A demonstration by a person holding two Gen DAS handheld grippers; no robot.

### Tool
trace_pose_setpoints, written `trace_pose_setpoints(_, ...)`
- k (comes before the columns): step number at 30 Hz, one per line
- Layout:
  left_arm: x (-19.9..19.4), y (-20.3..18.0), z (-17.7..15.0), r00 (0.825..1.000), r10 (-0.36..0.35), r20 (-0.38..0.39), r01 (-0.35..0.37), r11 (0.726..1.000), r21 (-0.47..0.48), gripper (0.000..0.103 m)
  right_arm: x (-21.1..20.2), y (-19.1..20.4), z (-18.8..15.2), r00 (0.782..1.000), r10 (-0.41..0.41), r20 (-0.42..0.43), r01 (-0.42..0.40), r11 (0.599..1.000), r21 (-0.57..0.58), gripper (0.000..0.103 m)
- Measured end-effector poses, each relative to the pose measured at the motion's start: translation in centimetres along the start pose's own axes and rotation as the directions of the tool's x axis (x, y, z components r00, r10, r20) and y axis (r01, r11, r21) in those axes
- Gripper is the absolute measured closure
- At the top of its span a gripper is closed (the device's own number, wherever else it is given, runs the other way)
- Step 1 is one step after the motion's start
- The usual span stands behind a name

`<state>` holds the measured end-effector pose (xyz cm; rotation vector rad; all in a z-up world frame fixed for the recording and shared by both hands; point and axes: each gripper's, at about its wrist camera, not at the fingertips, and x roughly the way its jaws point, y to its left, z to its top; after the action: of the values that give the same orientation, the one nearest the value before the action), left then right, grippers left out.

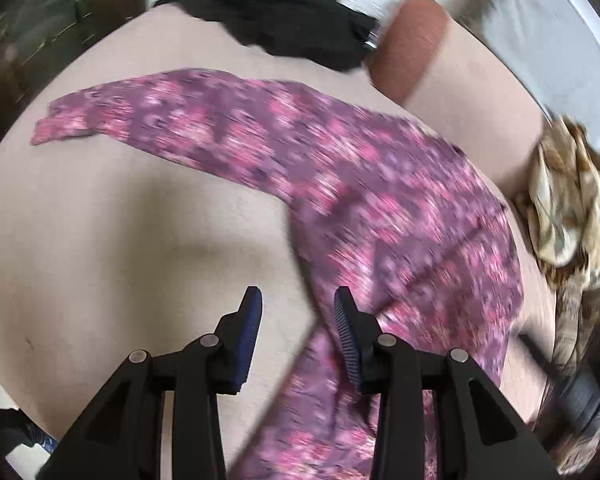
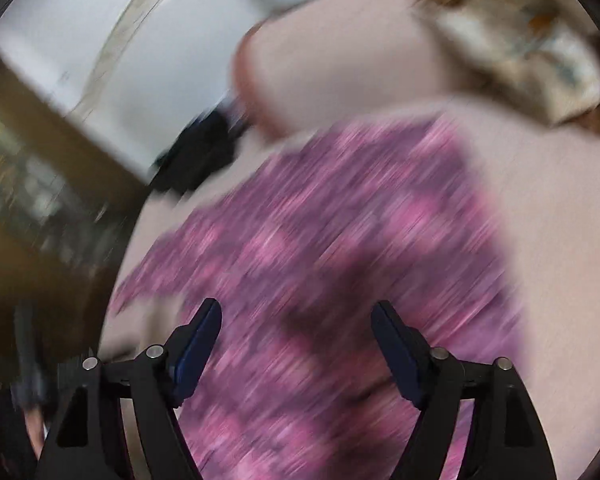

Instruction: Fold small clothes

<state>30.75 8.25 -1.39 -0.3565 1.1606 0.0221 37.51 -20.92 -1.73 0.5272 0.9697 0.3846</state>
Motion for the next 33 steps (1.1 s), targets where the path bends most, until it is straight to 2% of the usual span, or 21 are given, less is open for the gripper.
trace_pose_setpoints(1, -0.1, 1.0, 0.5, 1.000, 0.018, 0.012, -0.018, 1.000, -0.006, 0.066, 1.1, 1.1, -1.8, 0.999, 0.033, -0.029, -0.033, 0.999, -0.008, 0.034)
trace_pose_setpoints(3, 0.3, 2.5, 1.3, 0.997, 0.071, 0.024, -0.070, 0.997, -0.019, 0.056, 3.6, 3.5, -5.3, 0.990, 0.093, -0.104, -0.096, 0.995, -0.033, 0.053)
trace_pose_setpoints(4, 0.6, 3.1, 1.1, 0.997, 0.078, 0.012, -0.078, 0.997, -0.021, 0.053, 5.2, 4.9, -7.2, 0.985, 0.099, -0.145, -0.110, 0.992, -0.070, 0.056)
trace_pose_setpoints(7, 3.1, 3.8, 0.0, 0.994, 0.070, -0.084, -0.070, 0.998, 0.009, 0.052, 8.9, 6.9, -11.6, 0.970, -0.007, -0.245, -0.034, 0.986, -0.163, 0.076)
trace_pose_setpoints(9, 4.5, 3.2, -0.7, 0.989, 0.055, -0.139, -0.051, 0.998, 0.037, 0.052, 9.2, 6.7, -12.9, 0.970, -0.048, -0.239, 0.001, 0.981, -0.196, 0.081)
trace_pose_setpoints(11, 4.4, 2.4, -2.2, 0.987, 0.022, -0.161, -0.012, 0.998, 0.060, 0.052, 7.4, 6.0, -13.2, 0.978, 0.027, -0.205, -0.059, 0.987, -0.151, 0.080)
trace_pose_setpoints(13, 2.8, 1.0, -4.9, 0.994, 0.019, -0.111, -0.005, 0.993, 0.121, 0.046, 5.6, 5.0, -13.3, 0.984, 0.071, -0.166, -0.090, 0.990, -0.109, 0.077)
trace_pose_setpoints(15, 1.7, -0.5, -8.1, 0.996, 0.022, -0.082, -0.006, 0.981, 0.192, 0.037, 3.2, 3.6, -13.0, 0.991, 0.052, -0.119, -0.064, 0.994, -0.093, 0.062)
trace_pose_setpoints(16, 1.2, -1.5, -10.5, 0.997, 0.021, -0.080, -0.001, 0.967, 0.253, 0.037, 2.0, 3.0, -13.1, 0.995, 0.027, -0.095, -0.036, 0.995, -0.091, 0.058)
trace_pose_setpoints(18, 0.8, -2.5, -14.1, 0.996, 0.046, -0.081, -0.016, 0.943, 0.332, 0.037, -1.0, 1.4, -13.4, 0.998, -0.037, -0.044, 0.033, 0.996, -0.083, 0.038)
trace_pose_setpoints(20, 1.0, -2.8, -17.2, 0.992, 0.104, -0.066, -0.071, 0.918, 0.390, 0.037, -4.8, -0.5, -13.8, 0.991, -0.131, 0.023, 0.132, 0.989, -0.060, 0.030)
trace_pose_setpoints(24, 2.4, -2.9, -20.1, 0.974, 0.225, 0.009, -0.202, 0.856, 0.475, 0.037, -10.7, -5.2, -16.6, 0.920, -0.384, 0.080, 0.386, 0.922, -0.017, 0.029)
trace_pose_setpoints(25, 2.3, -3.1, -20.4, 0.974, 0.221, 0.048, -0.215, 0.840, 0.498, 0.040, -11.2, -6.6, -17.5, 0.918, -0.393, 0.062, 0.393, 0.920, 0.011, 0.029)
trace_pose_setpoints(26, 2.1, -3.5, -20.5, 0.975, 0.206, 0.077, -0.216, 0.825, 0.522, 0.056, -11.1, -7.9, -17.8, 0.916, -0.401, 0.025, 0.398, 0.915, 0.064, 0.033)
trace_pose_setpoints(27, 2.1, -3.5, -20.5, 0.977, 0.199, 0.077, -0.209, 0.823, 0.528, 0.073, -10.7, -8.8, -17.7, 0.920, -0.393, -0.013, 0.392, 0.914, 0.109, 0.036)
trace_pose_setpoints(28, 2.1, -3.3, -20.2, 0.979, 0.192, 0.066, -0.198, 0.830, 0.522, 0.077, -10.3, -8.7, -17.4, 0.921, -0.389, -0.022, 0.389, 0.916, 0.095, 0.036)
trace_pose_setpoints(29, 2.0, -3.0, -19.9, 0.980, 0.190, 0.061, -0.194, 0.839, 0.507, 0.088, -9.9, -8.6, -17.4, 0.913, -0.408, -0.033, 0.409, 0.909, 0.075, 0.042)
trace_pose_setpoints(30, 1.8, -2.4, -19.3, 0.982, 0.180, 0.054, -0.184, 0.858, 0.480, 0.095, -9.3, -8.4, -17.5, 0.900, -0.432, -0.052, 0.434, 0.899, 0.052, 0.063)
trace_pose_setpoints(31, 1.1, -1.2, -18.6, 0.990, 0.136, 0.024, -0.133, 0.890, 0.437, 0.098, -8.7, -8.1, -17.8, 0.897, -0.434, -0.078, 0.438, 0.898, 0.037, 0.076)
trace_pose_setpoints(32, 0.5, -0.4, -18.4, 0.993, 0.113, 0.019, -0.112, 0.911, 0.397, 0.098, -8.3, -7.7, -18.1, 0.897, -0.431, -0.095, 0.435, 0.900, 0.023, 0.097)
trace_pose_setpoints(33, -1.1, 1.3, -17.8, 0.996, 0.074, 0.039, -0.083, 0.945, 0.316, 0.098, -8.0, -7.4, -18.5, 0.894, -0.438, -0.089, 0.441, 0.897, 0.016, 0.098)
